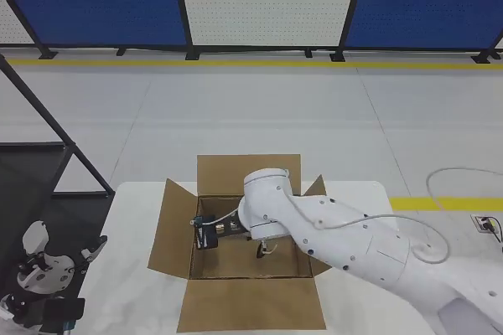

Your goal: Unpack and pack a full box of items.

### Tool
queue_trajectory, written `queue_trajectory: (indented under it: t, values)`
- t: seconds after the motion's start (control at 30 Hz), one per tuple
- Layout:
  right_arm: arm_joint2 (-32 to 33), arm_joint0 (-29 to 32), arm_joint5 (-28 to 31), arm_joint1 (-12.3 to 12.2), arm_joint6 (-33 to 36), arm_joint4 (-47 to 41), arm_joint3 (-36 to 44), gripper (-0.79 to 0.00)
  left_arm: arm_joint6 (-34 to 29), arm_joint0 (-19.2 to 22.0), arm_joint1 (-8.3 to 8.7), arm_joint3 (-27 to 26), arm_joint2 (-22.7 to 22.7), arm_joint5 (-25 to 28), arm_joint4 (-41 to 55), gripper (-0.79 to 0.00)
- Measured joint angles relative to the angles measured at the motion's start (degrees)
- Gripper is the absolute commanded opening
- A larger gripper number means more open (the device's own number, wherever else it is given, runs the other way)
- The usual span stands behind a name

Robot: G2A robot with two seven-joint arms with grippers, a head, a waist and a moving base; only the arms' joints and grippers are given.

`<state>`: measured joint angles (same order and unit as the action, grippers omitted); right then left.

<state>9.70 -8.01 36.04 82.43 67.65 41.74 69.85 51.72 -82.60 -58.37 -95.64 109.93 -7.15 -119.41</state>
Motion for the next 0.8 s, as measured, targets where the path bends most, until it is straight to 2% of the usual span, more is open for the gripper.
queue_trajectory:
  t: [0.27,0.8]
  values:
    - [0.0,1.8,-1.4,6.6,1.1,-3.5,-14.1,-0.785,0.0,0.0,0.0,0.0,0.0,0.0,0.0,0.0]
    - [0.1,2.9,-1.9,6.8,0.4,-3.0,-15.6,-0.785,0.0,0.0,0.0,0.0,0.0,0.0,0.0,0.0]
